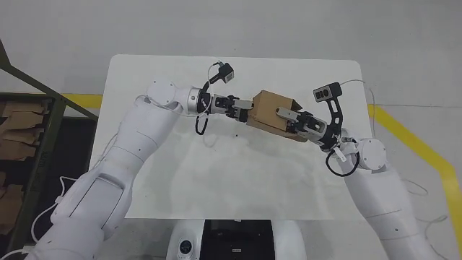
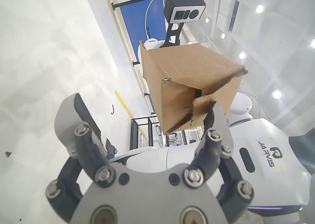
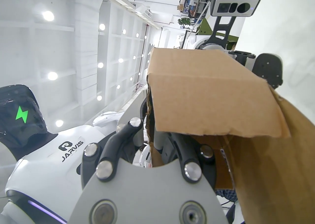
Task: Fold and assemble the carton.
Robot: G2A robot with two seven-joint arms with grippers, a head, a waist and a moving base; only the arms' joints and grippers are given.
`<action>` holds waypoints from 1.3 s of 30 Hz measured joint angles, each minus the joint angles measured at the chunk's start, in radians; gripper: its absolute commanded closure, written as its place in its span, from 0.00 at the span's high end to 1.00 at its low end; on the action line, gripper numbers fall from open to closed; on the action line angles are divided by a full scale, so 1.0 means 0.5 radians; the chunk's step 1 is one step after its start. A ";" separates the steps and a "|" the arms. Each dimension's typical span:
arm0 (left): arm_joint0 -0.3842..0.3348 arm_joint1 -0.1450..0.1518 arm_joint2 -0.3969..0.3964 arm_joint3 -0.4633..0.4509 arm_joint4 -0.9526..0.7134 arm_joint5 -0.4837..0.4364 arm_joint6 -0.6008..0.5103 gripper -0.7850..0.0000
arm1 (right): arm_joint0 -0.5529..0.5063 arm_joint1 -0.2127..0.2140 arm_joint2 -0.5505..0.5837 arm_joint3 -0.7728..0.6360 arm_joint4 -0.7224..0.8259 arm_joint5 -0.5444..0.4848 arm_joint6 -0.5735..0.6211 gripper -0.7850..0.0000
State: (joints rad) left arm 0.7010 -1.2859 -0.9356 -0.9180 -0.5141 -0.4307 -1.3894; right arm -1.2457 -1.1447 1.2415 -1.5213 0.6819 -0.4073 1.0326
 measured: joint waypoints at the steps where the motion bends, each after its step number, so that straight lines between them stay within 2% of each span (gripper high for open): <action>1: -0.001 -0.002 0.007 0.000 -0.003 0.001 -0.001 1.00 | 0.001 -0.001 -0.003 0.002 0.012 0.001 0.005 0.00; 39: -0.039 -0.010 0.111 -0.031 -0.078 0.015 -0.015 1.00 | 0.021 -0.026 -0.050 0.046 0.090 0.000 0.082 0.00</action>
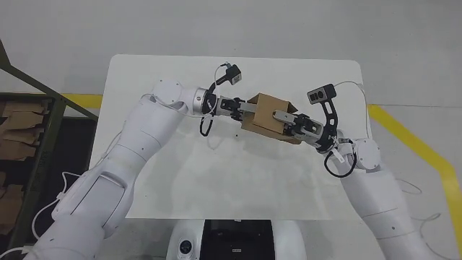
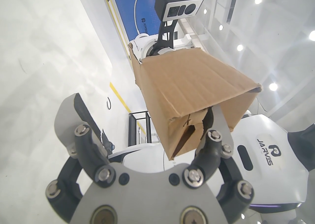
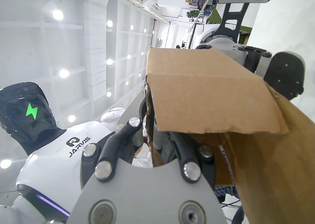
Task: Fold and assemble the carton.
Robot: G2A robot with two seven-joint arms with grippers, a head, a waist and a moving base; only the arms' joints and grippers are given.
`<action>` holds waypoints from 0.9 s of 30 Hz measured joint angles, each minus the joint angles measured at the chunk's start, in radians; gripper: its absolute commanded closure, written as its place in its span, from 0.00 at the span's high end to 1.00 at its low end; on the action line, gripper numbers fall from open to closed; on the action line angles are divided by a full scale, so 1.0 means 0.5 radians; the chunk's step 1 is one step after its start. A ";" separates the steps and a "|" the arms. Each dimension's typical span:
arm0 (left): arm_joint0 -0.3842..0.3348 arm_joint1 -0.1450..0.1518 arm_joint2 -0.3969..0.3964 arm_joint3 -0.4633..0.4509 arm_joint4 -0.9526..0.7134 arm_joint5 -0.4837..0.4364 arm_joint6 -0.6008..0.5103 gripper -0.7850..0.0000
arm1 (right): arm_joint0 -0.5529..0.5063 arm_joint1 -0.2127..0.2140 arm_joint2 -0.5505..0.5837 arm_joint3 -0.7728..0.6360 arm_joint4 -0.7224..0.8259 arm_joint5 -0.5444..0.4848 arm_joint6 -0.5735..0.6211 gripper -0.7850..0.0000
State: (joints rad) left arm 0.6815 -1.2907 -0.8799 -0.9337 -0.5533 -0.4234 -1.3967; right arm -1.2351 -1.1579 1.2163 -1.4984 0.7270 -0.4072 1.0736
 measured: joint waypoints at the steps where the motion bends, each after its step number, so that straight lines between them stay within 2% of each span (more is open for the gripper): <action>1: -0.001 0.000 0.002 0.001 -0.003 0.001 -0.001 1.00 | 0.000 0.000 0.000 0.001 0.002 0.001 0.001 0.00; 19: -0.008 0.002 0.033 0.005 -0.028 -0.002 0.002 1.00 | 0.010 -0.007 0.007 0.013 0.023 0.010 0.017 0.00; 27: 0.025 0.045 -0.056 0.028 -0.009 -0.031 0.031 1.00 | 0.008 -0.002 0.051 0.033 0.011 0.007 0.017 0.00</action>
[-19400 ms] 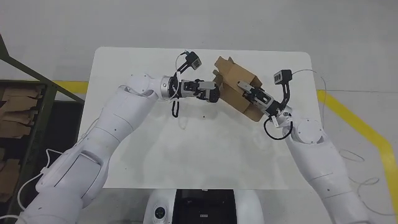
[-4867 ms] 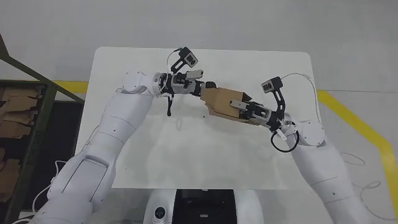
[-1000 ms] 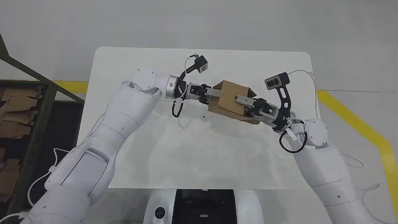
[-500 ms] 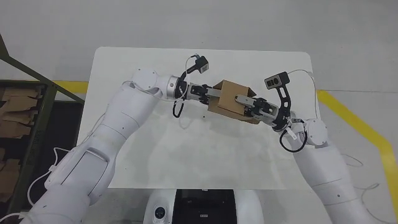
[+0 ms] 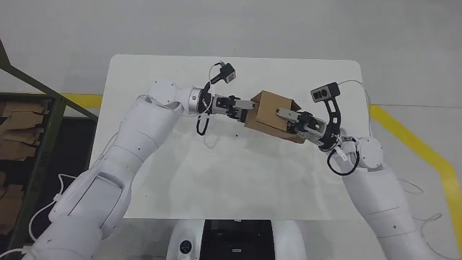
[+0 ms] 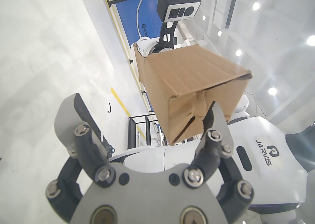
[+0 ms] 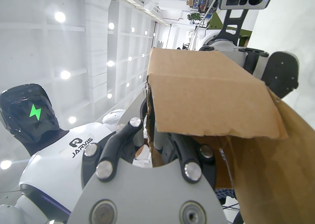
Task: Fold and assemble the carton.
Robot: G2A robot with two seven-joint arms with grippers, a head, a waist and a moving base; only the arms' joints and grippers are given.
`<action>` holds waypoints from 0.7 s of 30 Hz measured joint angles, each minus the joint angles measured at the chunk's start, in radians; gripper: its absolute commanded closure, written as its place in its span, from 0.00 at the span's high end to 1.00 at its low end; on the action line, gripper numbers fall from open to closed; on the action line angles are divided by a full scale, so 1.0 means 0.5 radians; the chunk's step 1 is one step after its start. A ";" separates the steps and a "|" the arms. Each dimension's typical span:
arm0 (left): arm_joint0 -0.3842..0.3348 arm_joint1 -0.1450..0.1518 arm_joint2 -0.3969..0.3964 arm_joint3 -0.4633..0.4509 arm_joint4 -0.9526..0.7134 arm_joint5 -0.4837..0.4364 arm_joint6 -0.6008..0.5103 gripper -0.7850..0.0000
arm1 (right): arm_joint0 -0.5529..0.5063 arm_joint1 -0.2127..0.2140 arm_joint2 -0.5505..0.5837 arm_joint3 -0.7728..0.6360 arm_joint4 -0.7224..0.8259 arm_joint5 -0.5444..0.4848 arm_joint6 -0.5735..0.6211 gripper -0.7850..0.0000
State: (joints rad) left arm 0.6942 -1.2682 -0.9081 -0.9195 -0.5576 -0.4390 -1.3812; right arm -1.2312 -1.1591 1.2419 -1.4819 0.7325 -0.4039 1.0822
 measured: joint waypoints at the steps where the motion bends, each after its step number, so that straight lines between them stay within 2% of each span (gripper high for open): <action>1: 0.007 0.006 -0.013 -0.001 0.004 -0.003 0.003 1.00 | 0.000 0.001 0.006 0.005 -0.006 0.001 0.001 0.00; 8: 0.063 0.054 -0.128 -0.052 0.037 -0.094 0.093 1.00 | 0.008 0.011 0.038 0.058 -0.073 0.047 0.011 0.00; 14: 0.118 0.090 -0.213 -0.146 0.231 -0.375 0.372 1.00 | 0.041 0.016 0.042 0.122 -0.047 0.202 0.072 0.00; 21: 0.185 0.149 -0.207 -0.397 0.665 -0.793 0.790 1.00 | 0.091 0.023 0.032 0.196 -0.068 0.414 0.100 0.00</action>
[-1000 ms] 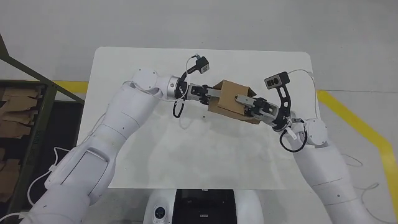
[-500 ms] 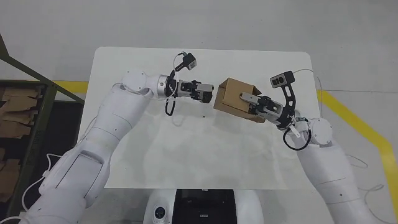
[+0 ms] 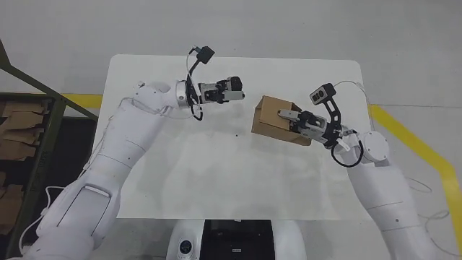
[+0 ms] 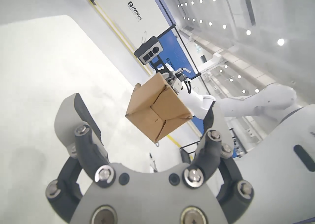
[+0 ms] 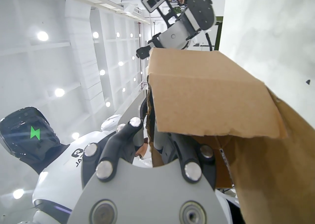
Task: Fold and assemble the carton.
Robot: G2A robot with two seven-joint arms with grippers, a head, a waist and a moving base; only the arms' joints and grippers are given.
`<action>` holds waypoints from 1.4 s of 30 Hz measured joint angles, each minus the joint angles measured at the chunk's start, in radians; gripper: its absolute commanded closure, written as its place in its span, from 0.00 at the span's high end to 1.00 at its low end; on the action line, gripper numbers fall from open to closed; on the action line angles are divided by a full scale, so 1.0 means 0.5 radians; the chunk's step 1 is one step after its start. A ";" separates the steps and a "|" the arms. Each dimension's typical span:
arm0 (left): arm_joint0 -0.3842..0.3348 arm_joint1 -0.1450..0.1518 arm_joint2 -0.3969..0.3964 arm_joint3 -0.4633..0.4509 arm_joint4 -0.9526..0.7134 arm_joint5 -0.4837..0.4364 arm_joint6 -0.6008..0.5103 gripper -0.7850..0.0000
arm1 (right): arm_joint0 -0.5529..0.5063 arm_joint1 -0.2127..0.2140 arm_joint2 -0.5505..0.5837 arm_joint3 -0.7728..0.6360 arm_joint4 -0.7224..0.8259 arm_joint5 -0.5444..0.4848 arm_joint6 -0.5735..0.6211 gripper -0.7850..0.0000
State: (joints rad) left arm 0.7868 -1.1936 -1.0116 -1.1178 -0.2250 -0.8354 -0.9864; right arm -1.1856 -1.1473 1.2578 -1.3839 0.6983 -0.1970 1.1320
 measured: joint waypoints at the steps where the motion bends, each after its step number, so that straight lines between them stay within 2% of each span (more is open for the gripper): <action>1: 0.005 0.009 0.010 -0.029 0.059 -0.051 0.051 1.00 | 0.008 0.000 -0.002 0.010 -0.003 0.027 -0.007 0.00; 7: -0.007 0.068 0.057 -0.144 0.495 -0.353 0.359 1.00 | 0.051 -0.006 -0.018 0.067 0.056 0.122 -0.013 0.00; 13: 0.020 0.093 0.029 -0.322 0.866 -0.354 0.457 1.00 | 0.090 -0.007 -0.021 0.108 0.071 0.133 0.023 0.00; 18: 0.046 0.102 0.011 -0.412 1.243 -0.354 0.701 1.00 | 0.100 -0.005 -0.015 0.106 0.039 0.087 0.033 0.00; 33: 0.056 0.103 0.003 -0.427 1.253 -0.326 0.701 1.00 | 0.090 -0.005 -0.017 0.098 0.016 0.092 0.000 0.00; 35: 0.077 0.105 -0.018 -0.478 1.379 -0.297 0.768 1.00 | 0.081 -0.003 -0.020 0.087 -0.040 0.094 -0.058 0.00; 38: 0.133 0.106 -0.052 -0.525 1.681 -0.350 0.952 1.00 | 0.075 -0.001 -0.023 0.081 -0.090 0.060 -0.075 0.00; 42: 0.209 0.100 -0.047 -0.519 2.046 -0.354 1.278 1.00 | 0.062 -0.002 -0.023 0.098 -0.099 -0.023 -0.067 0.00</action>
State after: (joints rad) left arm 0.8914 -1.1436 -1.0352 -1.3771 0.7981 -1.0125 -0.3476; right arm -1.1544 -1.1485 1.2465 -1.3348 0.6489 -0.2083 1.0987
